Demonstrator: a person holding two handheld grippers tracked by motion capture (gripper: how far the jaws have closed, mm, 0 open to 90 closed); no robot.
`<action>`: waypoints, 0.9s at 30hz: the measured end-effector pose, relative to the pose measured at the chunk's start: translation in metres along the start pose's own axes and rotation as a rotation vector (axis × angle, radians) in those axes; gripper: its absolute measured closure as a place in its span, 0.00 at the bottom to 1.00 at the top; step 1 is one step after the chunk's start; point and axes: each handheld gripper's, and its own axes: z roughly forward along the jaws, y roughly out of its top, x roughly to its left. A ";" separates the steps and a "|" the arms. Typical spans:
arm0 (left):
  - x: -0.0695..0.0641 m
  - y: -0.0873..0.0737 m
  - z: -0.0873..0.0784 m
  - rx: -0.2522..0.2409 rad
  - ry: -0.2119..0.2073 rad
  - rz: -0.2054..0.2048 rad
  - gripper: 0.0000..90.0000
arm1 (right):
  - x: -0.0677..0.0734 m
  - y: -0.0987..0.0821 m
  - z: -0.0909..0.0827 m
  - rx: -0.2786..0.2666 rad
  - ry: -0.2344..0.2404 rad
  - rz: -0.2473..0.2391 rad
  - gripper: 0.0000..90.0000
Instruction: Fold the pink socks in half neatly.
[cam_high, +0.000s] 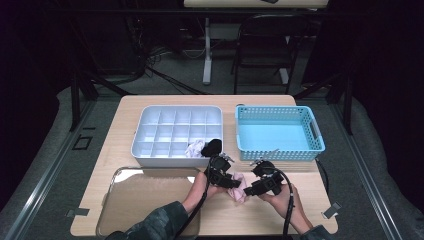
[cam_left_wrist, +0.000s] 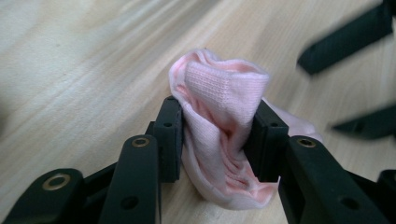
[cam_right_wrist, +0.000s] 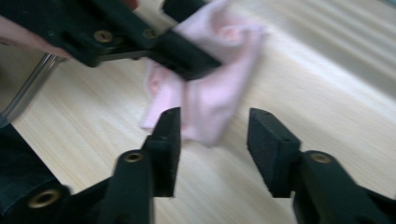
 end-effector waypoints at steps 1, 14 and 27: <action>0.000 0.000 0.000 0.000 0.000 0.000 0.71 | -0.004 -0.002 -0.002 -0.005 0.008 0.004 0.58; 0.001 -0.003 0.001 -0.037 -0.026 0.003 0.80 | -0.034 -0.013 -0.017 -0.066 -0.040 0.033 0.54; 0.002 -0.003 -0.006 -0.066 -0.030 0.009 0.80 | -0.039 -0.012 -0.016 -0.071 -0.058 0.036 0.42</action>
